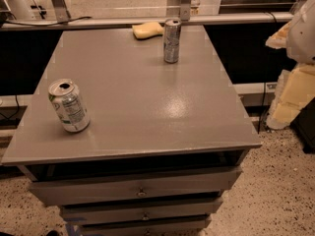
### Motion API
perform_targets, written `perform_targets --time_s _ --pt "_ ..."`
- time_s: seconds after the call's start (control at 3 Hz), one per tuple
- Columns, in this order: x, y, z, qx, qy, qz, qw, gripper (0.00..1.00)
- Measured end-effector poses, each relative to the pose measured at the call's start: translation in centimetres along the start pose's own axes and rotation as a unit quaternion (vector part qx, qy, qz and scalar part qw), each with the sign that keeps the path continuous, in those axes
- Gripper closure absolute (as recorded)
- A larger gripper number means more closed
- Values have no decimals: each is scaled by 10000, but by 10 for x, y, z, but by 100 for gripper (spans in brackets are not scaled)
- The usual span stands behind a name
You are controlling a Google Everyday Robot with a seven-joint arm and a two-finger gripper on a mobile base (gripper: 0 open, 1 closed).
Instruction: Move redbull can near 7up can
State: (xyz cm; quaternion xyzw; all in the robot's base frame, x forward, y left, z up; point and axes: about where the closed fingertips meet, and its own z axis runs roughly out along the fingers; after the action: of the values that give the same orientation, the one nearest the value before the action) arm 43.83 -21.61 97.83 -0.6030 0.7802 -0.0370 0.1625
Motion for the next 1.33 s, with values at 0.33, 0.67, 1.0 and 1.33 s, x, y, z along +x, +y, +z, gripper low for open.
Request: perform_targets --time_s 0.33,0.67,1.0,1.33 --pt "0 0 0 3 -3 1 10000 0" --pt "-3 -24 14 197 -337 161 9991 0" --pt "-17 -75 46 496 -1021 387 9928 0" --pt "-36 -131 81 761 -1586 701 9819 0"
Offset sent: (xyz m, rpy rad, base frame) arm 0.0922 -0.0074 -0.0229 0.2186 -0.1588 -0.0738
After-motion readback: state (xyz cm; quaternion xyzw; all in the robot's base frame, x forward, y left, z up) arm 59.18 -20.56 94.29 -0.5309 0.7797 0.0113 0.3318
